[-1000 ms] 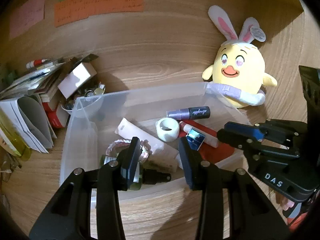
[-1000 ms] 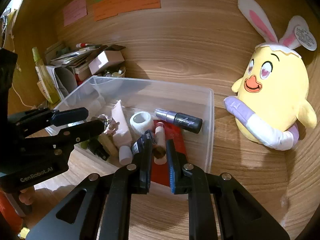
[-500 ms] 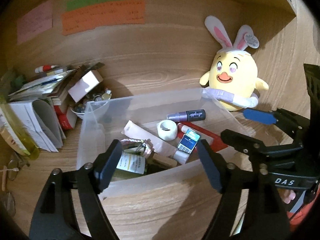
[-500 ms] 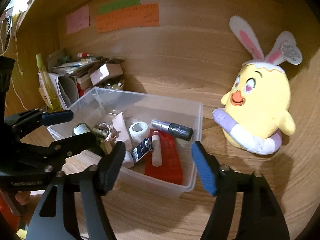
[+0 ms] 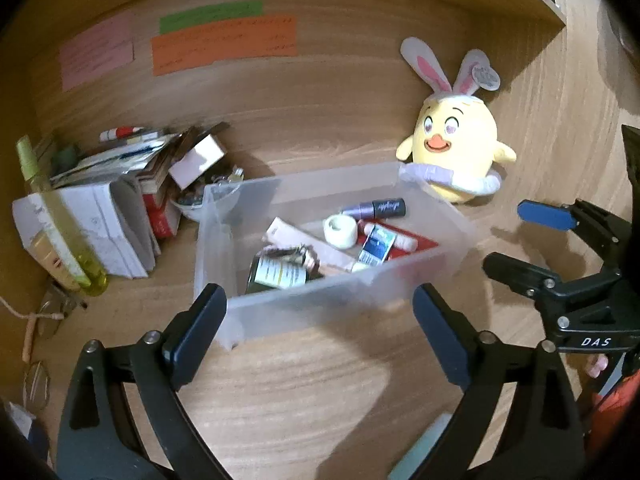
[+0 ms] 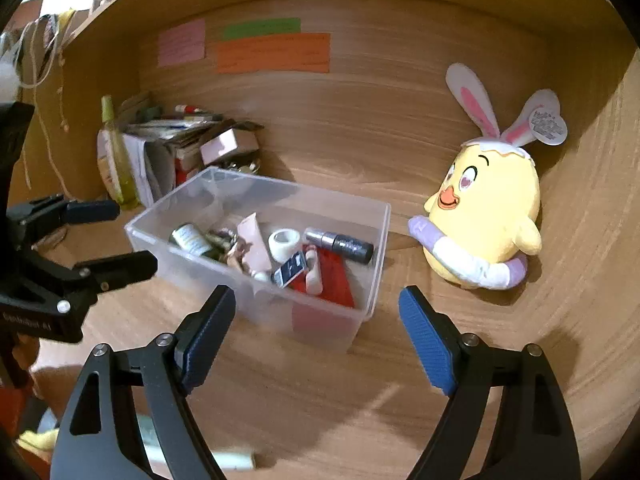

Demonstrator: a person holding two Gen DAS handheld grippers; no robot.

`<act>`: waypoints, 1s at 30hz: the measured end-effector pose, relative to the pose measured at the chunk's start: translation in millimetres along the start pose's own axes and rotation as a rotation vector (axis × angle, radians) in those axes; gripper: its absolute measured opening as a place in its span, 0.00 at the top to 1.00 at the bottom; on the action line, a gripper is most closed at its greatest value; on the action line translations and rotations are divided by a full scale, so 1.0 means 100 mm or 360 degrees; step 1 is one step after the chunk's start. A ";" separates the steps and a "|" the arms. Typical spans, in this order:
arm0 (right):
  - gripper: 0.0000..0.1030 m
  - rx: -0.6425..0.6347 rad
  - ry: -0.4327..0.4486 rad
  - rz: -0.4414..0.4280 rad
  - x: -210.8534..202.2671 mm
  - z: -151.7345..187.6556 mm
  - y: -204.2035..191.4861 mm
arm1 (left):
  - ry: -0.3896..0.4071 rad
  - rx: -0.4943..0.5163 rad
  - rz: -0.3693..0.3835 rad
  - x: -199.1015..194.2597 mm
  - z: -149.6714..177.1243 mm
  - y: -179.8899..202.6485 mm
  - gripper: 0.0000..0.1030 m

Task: Organize objects
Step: 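Withdraw both tools from the box toward the light-blue bottle and green tube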

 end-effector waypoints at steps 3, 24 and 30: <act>0.20 -0.0039 0.0001 0.0044 -0.08 0.09 0.00 | -0.0004 0.0013 -0.0030 -0.07 0.06 0.00 0.07; 0.20 -0.0081 -0.0270 -0.0120 -0.21 0.87 -0.18 | -0.0415 0.0034 0.0130 0.16 1.08 0.34 0.07; 0.20 -0.0053 -0.0321 -0.0176 -0.22 0.98 -0.23 | -0.0455 0.0055 0.0194 0.17 1.15 0.42 0.07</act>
Point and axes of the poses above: each gripper's, at about its wrist camera, not at the fingertips, and x roughly the way its jaws point, y to its right, z to its underside, the point moved 7 cm from there along x, roughly the way its jaws point, and after that the axes turned 11 degrees about z, right-handed, at the moved point
